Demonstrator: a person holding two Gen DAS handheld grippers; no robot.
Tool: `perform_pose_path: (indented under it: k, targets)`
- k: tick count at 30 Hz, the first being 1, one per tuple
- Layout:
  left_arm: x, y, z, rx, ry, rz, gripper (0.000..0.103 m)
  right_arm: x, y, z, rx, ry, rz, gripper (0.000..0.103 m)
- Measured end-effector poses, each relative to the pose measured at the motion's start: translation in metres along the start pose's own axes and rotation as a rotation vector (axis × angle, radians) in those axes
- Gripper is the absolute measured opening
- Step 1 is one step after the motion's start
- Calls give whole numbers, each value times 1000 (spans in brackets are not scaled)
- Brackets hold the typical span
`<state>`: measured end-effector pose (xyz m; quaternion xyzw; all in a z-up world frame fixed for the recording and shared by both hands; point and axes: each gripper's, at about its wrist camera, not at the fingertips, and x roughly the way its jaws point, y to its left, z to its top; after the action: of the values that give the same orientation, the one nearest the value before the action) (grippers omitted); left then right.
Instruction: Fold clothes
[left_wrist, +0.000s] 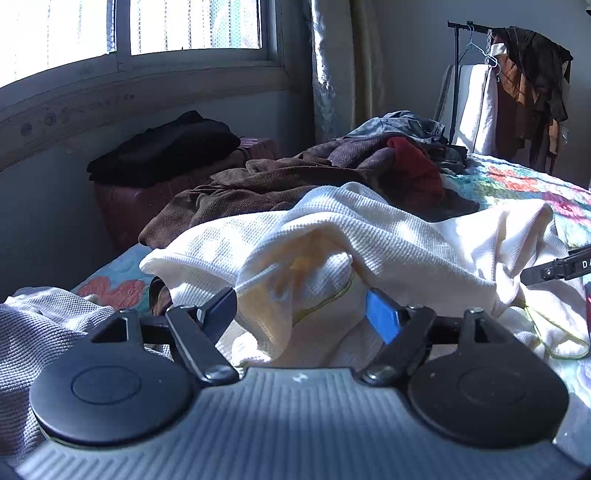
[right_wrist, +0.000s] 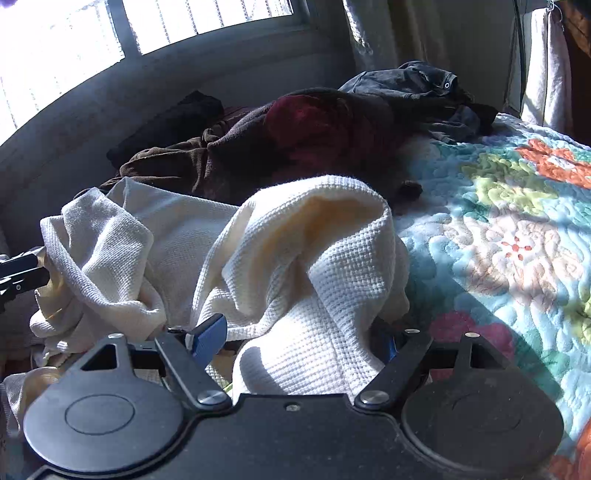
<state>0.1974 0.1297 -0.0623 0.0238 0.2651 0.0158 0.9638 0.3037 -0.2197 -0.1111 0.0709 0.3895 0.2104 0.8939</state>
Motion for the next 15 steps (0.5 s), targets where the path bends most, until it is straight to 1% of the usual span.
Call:
perform_pose_path:
  k: [1, 2, 4, 5, 6, 7, 8, 9, 10, 12, 13, 14, 15]
  targets:
    - [2, 3, -3, -12, -10, 25, 93, 3, -5, -2, 22, 15, -7, 84]
    - [5, 6, -5, -25, -21, 48, 102, 5, -11, -6, 51, 20, -2, 85]
    - [19, 13, -12, -65, 27, -15, 103, 9, -22, -13, 107, 19, 19, 87]
    - [30, 14, -15, -80, 75, -59, 103, 12, -25, -15, 134, 15, 35, 89]
    - [41, 14, -17, -88, 123, -94, 103, 17, -25, -16, 143, 18, 48, 94]
    - [49, 10, -21, -94, 140, -86, 103, 21, -24, -15, 149, 22, 60, 99]
    - [56, 6, -25, -99, 147, -68, 100, 26, -21, -14, 140, 27, 63, 100]
    - [63, 1, -29, -104, 155, -49, 94, 30, -15, -12, 124, 30, 65, 100]
    - [61, -5, -30, -95, 145, -41, 87, 34, -9, -10, 108, 33, 67, 100]
    - [54, -17, -28, -69, 114, -30, 63, 41, 1, -6, 87, 31, 81, 100]
    - [51, -21, -27, -63, 107, -24, 57, 45, 5, -5, 84, 26, 95, 100]
    - [48, -23, -26, -69, 99, -21, 48, 47, 10, -4, 77, 19, 112, 100]
    - [47, -24, -24, -82, 97, -20, 44, 50, 16, -3, 63, 15, 125, 95]
